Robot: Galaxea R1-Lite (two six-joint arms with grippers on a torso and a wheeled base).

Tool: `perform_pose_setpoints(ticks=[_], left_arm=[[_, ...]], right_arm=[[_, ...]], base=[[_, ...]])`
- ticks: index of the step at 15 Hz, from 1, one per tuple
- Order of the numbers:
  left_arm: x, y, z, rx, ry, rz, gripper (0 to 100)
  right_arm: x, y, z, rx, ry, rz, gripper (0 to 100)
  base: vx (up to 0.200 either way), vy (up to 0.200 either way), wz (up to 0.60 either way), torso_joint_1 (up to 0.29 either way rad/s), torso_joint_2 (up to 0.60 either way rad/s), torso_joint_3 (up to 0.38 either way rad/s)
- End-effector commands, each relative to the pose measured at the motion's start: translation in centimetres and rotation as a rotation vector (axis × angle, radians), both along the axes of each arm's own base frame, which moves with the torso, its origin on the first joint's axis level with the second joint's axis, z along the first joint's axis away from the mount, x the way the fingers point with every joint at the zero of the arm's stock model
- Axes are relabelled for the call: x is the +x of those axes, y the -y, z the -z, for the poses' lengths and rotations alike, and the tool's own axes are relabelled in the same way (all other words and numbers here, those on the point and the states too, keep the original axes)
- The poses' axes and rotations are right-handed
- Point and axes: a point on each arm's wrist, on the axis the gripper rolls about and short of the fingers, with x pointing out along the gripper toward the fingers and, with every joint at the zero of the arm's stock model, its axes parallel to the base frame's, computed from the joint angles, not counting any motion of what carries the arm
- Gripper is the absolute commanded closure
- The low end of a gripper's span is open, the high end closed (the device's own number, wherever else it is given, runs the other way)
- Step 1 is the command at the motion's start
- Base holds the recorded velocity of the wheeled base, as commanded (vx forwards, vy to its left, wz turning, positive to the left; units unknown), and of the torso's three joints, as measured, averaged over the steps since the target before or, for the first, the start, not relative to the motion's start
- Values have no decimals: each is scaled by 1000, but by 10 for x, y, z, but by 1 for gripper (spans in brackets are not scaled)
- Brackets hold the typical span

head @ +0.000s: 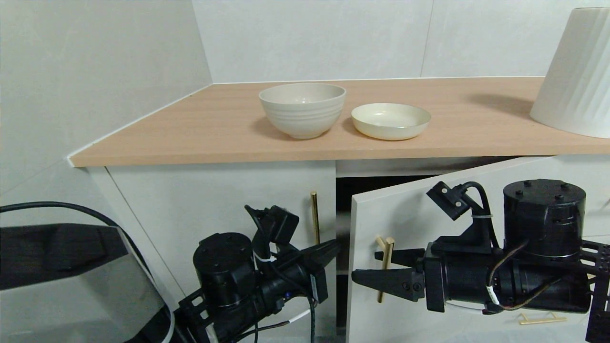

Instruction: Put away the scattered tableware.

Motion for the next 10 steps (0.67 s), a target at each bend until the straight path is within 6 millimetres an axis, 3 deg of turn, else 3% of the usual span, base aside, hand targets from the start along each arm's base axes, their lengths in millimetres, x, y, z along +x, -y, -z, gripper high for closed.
perform_pose_setpoints(ticks=[1,10], left_arm=[[1,5,4,-4,3,8,100],[6,14,2,-39,35,17,100]], right_arm=[[-1,1,0,-1,-2,-3,0],[-13,11,1,-19,31,-13,0]], base=[[0,0,0,0,0,0],[0,0,0,0,0,0]])
